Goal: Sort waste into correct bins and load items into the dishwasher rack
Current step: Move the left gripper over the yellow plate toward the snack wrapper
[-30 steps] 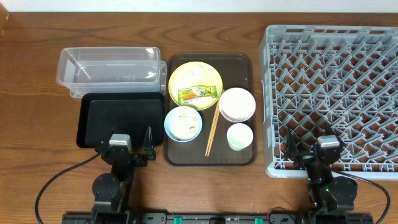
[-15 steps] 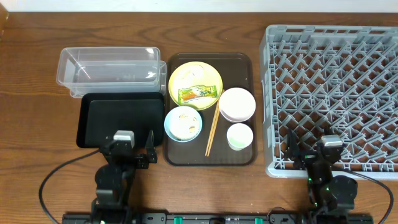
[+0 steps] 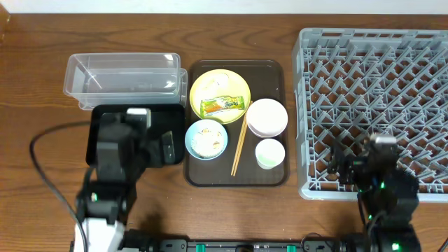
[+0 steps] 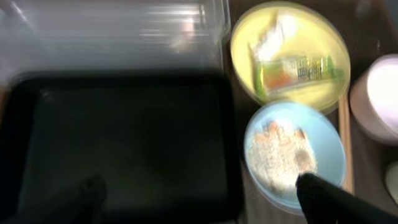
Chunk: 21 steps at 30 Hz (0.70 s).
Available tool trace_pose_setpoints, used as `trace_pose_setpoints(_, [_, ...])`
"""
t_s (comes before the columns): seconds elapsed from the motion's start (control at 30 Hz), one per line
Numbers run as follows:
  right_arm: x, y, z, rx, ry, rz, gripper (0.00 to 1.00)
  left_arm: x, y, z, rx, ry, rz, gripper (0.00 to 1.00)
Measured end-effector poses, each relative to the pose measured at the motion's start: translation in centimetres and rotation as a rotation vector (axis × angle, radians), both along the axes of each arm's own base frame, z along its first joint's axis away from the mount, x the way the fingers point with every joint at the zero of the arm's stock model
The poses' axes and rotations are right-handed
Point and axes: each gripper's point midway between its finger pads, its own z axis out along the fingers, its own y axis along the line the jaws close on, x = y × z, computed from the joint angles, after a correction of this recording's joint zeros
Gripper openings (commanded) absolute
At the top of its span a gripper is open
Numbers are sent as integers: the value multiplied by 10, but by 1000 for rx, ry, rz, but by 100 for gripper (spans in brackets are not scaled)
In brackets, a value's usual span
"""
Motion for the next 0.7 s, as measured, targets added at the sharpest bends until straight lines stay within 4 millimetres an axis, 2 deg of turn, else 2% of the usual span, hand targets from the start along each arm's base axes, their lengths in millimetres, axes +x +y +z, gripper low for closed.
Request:
trace_pose_setpoints(0.17, [5, -1, -7, 1, 197, -8, 99, -5, -4, -2, -7, 208, -16, 100])
trace_pose_setpoints(0.33, [18, -2, -7, 1, 265, -9, 99, 2, -11, -2, -34, 233, -36, 100])
trace_pose_setpoints(0.57, [20, -2, -10, 2, 285, -8, 99, 44, -23, 29, -85, 77, -77, 100])
trace_pose_setpoints(0.7, [20, -2, -10, 2, 283, -8, 99, 81, -33, 50, -85, 21, -107, 100])
